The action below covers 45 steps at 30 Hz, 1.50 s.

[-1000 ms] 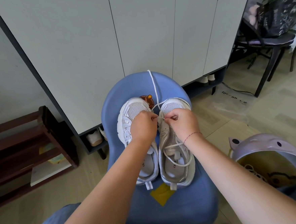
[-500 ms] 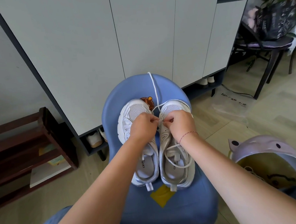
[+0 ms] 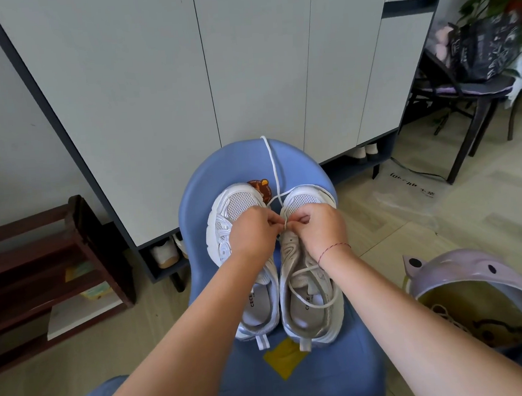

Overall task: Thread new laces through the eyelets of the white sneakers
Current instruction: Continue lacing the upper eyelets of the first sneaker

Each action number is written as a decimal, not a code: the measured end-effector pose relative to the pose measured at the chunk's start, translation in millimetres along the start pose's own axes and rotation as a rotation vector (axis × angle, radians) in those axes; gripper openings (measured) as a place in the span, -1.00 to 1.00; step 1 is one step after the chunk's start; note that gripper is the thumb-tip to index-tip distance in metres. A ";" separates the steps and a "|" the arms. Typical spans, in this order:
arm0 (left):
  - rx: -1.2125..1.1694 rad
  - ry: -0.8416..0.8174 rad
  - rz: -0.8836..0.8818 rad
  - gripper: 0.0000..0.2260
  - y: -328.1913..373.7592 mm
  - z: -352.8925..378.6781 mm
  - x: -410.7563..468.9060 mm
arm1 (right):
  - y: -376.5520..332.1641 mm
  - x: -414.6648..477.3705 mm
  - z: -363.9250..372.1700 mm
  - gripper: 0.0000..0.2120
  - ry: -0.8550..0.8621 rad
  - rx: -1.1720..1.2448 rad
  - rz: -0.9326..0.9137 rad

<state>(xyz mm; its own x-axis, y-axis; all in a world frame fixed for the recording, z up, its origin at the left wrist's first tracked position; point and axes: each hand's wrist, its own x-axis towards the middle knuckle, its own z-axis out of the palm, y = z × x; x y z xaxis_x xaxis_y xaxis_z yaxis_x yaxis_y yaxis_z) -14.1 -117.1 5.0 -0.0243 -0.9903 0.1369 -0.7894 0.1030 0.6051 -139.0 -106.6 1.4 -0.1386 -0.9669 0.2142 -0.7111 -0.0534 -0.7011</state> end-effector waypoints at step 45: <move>0.138 0.014 0.180 -0.85 -8.8 0.4 -7.9 | 46.8 -2.1 -37.6 -0.94 -0.129 0.303 0.035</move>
<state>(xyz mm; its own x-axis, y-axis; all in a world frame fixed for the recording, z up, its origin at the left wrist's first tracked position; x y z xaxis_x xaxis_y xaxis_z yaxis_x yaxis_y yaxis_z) -7.3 -110.3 -1.8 -0.1646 -0.9557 0.2440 -0.8495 0.2631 0.4574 -197.9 -97.7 -6.3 -0.0566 -0.9921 0.1118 -0.4672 -0.0727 -0.8812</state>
